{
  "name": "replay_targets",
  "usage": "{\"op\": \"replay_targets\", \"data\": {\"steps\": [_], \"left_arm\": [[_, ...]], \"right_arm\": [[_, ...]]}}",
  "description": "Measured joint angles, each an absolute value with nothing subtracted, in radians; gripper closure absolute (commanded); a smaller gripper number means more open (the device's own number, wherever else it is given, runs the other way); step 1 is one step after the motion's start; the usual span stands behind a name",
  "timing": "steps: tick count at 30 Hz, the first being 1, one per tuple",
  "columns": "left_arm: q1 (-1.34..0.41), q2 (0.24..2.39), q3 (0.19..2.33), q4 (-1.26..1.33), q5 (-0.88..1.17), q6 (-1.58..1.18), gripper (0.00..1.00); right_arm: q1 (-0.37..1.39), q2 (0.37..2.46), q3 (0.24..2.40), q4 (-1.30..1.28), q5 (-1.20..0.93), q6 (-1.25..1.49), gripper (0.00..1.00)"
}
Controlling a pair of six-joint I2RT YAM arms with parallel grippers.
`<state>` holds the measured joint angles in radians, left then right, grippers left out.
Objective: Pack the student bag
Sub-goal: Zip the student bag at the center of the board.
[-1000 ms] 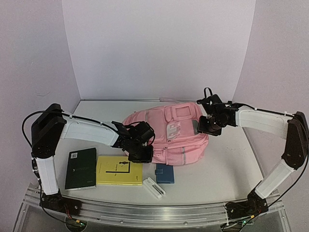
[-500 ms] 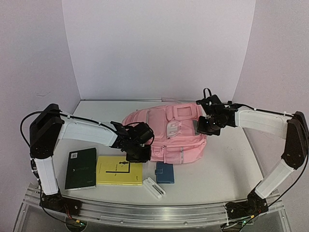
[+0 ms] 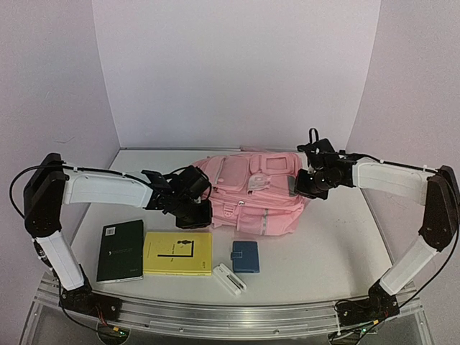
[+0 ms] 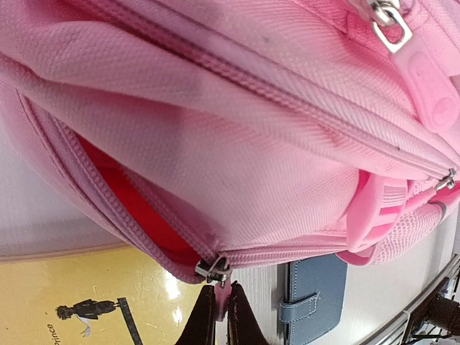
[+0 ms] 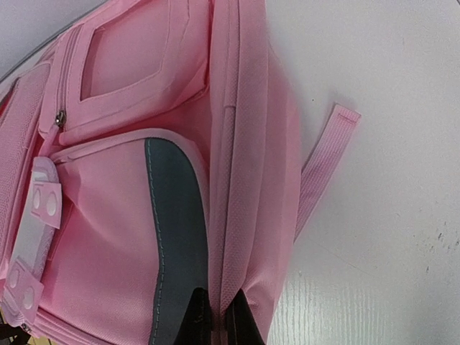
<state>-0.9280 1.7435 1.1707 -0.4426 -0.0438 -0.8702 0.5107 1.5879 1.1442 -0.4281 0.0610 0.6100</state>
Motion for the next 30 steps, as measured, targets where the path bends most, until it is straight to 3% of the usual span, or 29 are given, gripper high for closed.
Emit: {"op": "replay_targets", "data": {"steps": [3,6,9,15,21,30], "left_arm": [[-0.907,1.710,1.150,-0.416,-0.018,-0.808,1.00],[-0.896,1.668,1.112,-0.371,0.037,-0.711,1.00],[-0.880,1.622,1.066,-0.333,0.118,-0.618,1.00],[-0.814,1.550,1.003,-0.357,0.244,-0.559,1.00],[-0.773,1.547,0.992,-0.355,0.344,-0.579,1.00],[-0.763,1.547,0.992,-0.349,0.435,-0.589,1.00]], "right_arm": [[0.503,1.588,1.144,-0.418,0.047,0.599,0.98],[0.490,1.582,1.146,-0.419,0.024,0.554,0.68],[0.466,1.549,1.152,-0.437,0.007,0.464,0.46],[0.438,1.358,1.179,-0.475,-0.013,0.309,0.23],[0.683,1.254,1.184,-0.415,-0.007,0.241,0.16],[1.117,1.402,1.130,-0.241,0.196,0.199,0.18]]}}
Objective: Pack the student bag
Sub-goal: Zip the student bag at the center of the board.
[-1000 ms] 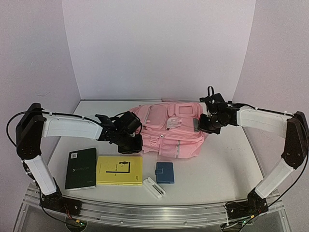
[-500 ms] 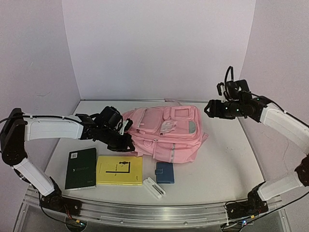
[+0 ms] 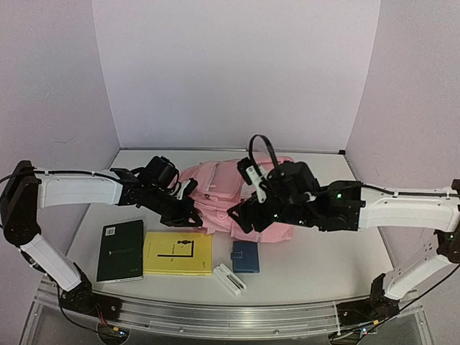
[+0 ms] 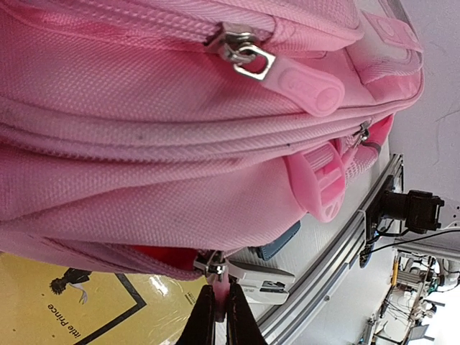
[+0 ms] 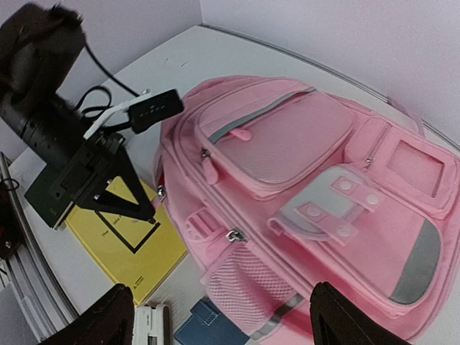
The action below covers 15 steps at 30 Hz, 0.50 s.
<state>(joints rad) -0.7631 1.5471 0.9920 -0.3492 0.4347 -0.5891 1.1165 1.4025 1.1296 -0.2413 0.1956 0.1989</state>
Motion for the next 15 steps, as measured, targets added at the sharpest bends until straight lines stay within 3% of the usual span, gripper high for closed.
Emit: {"op": "replay_targets", "data": {"steps": [6,15], "left_arm": [[-0.752,1.547,0.992,-0.349,0.474,-0.659,1.00],[-0.741,1.547,0.962,-0.292,0.519,-0.806,1.00]], "right_arm": [[1.250,1.574,1.130,-0.117,0.348,0.136,0.25],[1.272,1.814,1.142,-0.002,0.531,0.029,0.29]]}}
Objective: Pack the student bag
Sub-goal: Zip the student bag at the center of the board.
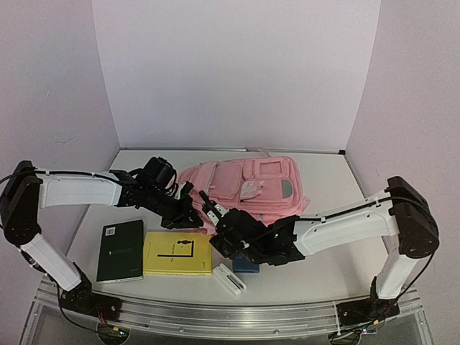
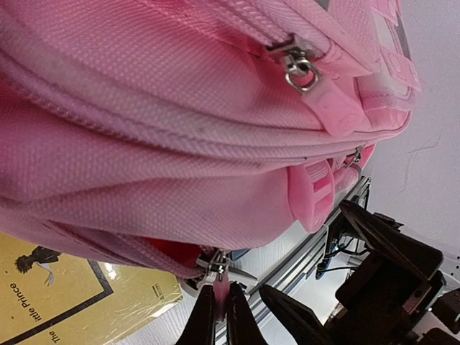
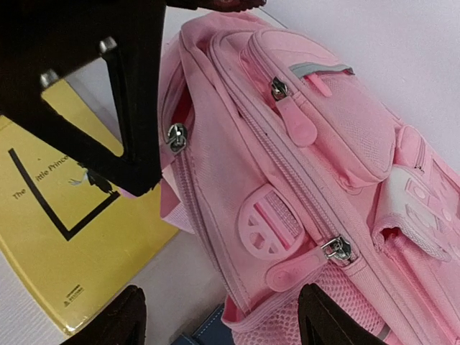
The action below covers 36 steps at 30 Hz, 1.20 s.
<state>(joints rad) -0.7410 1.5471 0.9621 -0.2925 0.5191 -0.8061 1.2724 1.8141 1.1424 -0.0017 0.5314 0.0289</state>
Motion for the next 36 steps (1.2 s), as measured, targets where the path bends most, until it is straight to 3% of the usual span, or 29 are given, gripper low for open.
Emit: {"op": "replay_targets", "data": {"steps": [5,12,14,25,36], "left_arm": [[-0.736,1.546,0.931,-0.237,0.537,-0.880,1.00],[-0.725,1.526,0.847,-0.101,0.549,-1.004,1.00],[-0.722,1.509,0.821,-0.050,0.548,-1.038,1.00],[-0.633,1.395,0.648,0.171,0.556,-1.244,1.00],[-0.480,1.327,0.611,0.166,0.556,-1.254,1.00]], "right_arm": [[1.272,1.904,1.174,0.057,0.664,-0.019,0.43],[1.278,1.966,1.178,0.146,0.808,-0.032,0.93],[1.282,1.969,1.178,0.164,0.830,-0.029,1.00],[1.285,1.910,1.071,0.221,0.869,0.035,1.00],[1.275,1.802,0.985,0.122,0.895,0.134,1.00]]}}
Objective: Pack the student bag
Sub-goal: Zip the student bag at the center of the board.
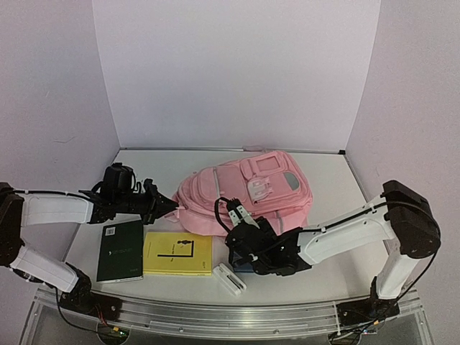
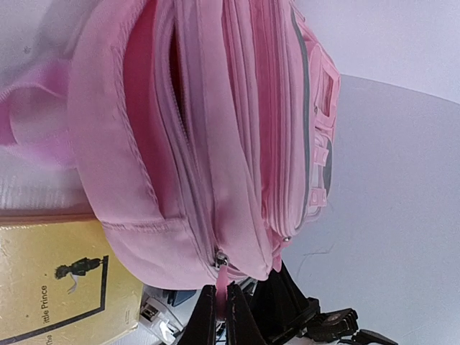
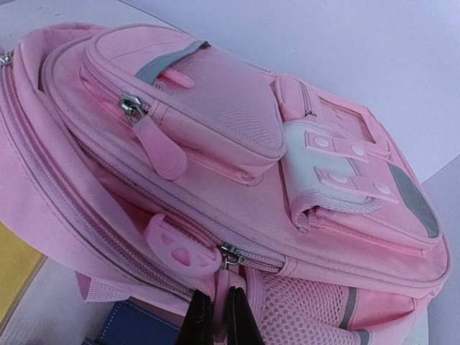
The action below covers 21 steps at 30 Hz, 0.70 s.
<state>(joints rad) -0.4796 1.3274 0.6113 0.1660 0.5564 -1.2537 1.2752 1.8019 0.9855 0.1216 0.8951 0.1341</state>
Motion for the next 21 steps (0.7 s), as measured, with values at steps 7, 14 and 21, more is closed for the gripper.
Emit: {"op": "replay_targets", "data": {"steps": [7,14,21], "left_arm": [[-0.442,1.352,0.639,0.154,0.620,-1.185,1.00],[-0.433,1.361,0.650,0.090,0.649,-1.114,1.00],[-0.433,1.349,0.651,0.030,0.656,-1.072,1.00]], "right_arm": [[1.259,1.688,0.948,0.042,0.816,0.142,0.64],[1.254,1.624,1.034,0.020,0.668,0.136,0.30],[1.253,1.708,1.251,0.001,0.493,0.120,0.23]]}}
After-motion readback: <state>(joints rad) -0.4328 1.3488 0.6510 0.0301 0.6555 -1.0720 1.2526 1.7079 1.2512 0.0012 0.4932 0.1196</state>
